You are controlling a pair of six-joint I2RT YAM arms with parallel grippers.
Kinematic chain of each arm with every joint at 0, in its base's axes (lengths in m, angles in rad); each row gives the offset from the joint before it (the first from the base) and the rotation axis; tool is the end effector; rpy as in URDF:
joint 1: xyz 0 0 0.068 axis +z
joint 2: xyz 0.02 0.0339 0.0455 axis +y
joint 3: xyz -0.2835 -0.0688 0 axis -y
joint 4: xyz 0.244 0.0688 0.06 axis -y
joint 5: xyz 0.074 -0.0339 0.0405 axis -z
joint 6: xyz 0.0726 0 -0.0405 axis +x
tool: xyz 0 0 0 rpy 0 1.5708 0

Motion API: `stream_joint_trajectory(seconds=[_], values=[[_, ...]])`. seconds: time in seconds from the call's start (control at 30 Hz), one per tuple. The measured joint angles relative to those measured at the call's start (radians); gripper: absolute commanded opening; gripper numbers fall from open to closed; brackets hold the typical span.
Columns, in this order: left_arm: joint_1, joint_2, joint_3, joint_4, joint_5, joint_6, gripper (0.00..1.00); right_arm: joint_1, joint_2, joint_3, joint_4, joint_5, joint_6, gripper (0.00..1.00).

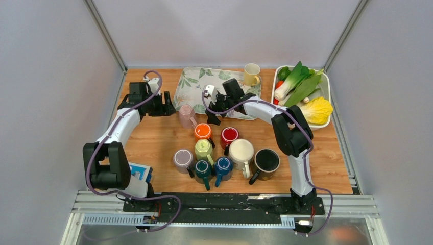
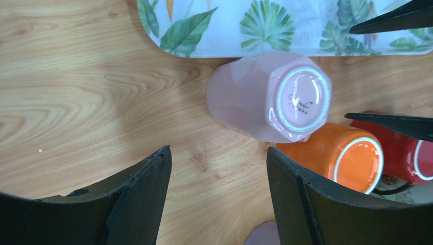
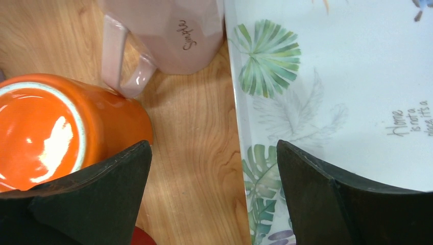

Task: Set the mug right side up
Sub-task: Move the cup to the center of the board.

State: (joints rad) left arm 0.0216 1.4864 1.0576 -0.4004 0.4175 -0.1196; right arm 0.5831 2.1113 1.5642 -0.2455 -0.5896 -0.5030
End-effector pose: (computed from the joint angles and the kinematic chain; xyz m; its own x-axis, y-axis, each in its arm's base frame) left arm 0.3383 -0.0221 0.2456 -0.7623 -0.1256 -0.6350 0.1643 0.9113 -0.3775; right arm 0.3950 0.3089 0.1852 -0.1432 -0.5744 -0.8059 -0.9730 0.2306 0.0085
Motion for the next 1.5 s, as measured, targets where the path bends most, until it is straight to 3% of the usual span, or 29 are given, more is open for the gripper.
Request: stream_joint_trajectory(seconds=[0.27, 0.57, 0.77, 0.97, 1.17, 1.5], values=[[0.000, 0.051, 0.000, -0.019, 0.012, 0.141, 0.75, 0.013, 0.000, 0.063, -0.007, -0.068, 0.010, 0.96], [0.000, 0.056, -0.004, -0.014, 0.125, 0.275, 0.74, 0.042, 0.018, 0.153, 0.000, -0.110, 0.051, 0.96], [0.000, 0.056, -0.029, 0.006, 0.141, 0.257, 0.74, 0.054, 0.041, 0.151, 0.029, -0.108, 0.099, 0.97], [0.000, 0.020, -0.040, 0.005, 0.056, 0.194, 0.75, 0.078, 0.047, 0.127, 0.066, -0.092, 0.144, 0.99], [0.000, -0.067, -0.056, 0.009, 0.006, 0.137, 0.75, 0.119, 0.048, 0.106, 0.134, 0.002, 0.214, 0.96], [0.000, -0.073, -0.057, 0.036, -0.049, 0.064, 0.74, 0.133, 0.050, 0.063, 0.175, 0.167, 0.214, 0.92]])
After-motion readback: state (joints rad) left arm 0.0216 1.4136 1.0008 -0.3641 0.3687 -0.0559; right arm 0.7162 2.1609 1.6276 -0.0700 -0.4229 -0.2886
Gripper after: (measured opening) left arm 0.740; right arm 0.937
